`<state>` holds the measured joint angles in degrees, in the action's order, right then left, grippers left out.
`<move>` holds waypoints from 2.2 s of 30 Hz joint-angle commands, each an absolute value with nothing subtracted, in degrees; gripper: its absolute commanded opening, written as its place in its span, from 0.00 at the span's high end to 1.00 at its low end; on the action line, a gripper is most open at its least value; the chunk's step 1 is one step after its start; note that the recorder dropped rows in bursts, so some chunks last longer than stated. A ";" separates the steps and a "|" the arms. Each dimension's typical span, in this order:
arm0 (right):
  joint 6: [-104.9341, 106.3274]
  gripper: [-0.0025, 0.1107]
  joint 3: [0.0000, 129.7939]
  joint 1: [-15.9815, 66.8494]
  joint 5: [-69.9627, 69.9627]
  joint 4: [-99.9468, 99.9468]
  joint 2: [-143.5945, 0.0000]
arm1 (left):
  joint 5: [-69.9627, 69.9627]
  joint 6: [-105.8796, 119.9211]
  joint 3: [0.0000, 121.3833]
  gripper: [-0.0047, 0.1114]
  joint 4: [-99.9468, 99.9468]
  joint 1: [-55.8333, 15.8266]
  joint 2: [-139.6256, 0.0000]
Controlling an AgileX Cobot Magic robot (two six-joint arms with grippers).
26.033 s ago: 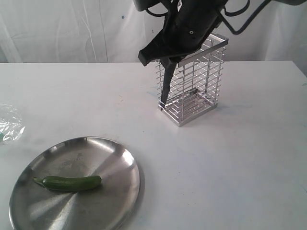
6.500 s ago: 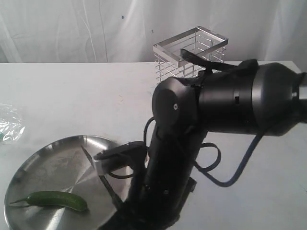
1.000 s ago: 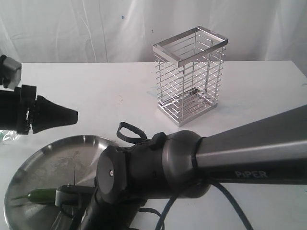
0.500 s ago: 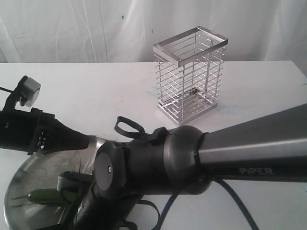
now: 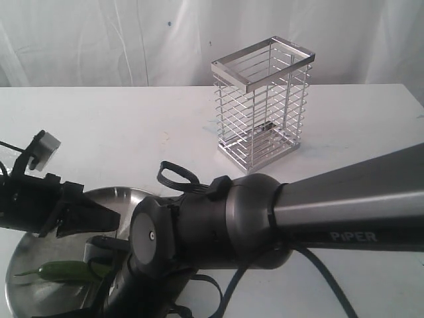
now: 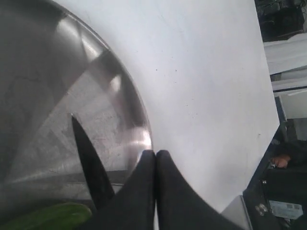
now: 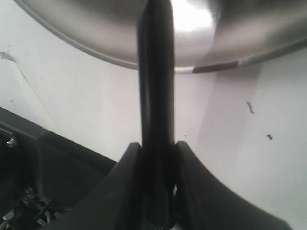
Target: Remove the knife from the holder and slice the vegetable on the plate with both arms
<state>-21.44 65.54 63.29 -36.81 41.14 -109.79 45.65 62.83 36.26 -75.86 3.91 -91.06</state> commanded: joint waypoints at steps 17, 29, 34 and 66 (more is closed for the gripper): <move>-22.71 0.94 65.90 63.35 -37.17 40.31 -109.43 | 38.86 62.54 35.83 0.96 -73.38 0.41 -99.06; -22.71 0.94 65.90 63.35 -36.76 40.17 -109.43 | 36.58 62.08 35.57 0.96 -72.52 0.41 -99.95; -22.71 0.94 65.90 63.35 -36.77 40.17 -109.43 | 35.63 61.25 35.29 0.96 -72.02 0.41 -101.86; -22.71 0.94 65.90 63.35 -36.16 40.04 -109.54 | 37.53 52.22 38.37 0.96 -61.30 1.05 -91.98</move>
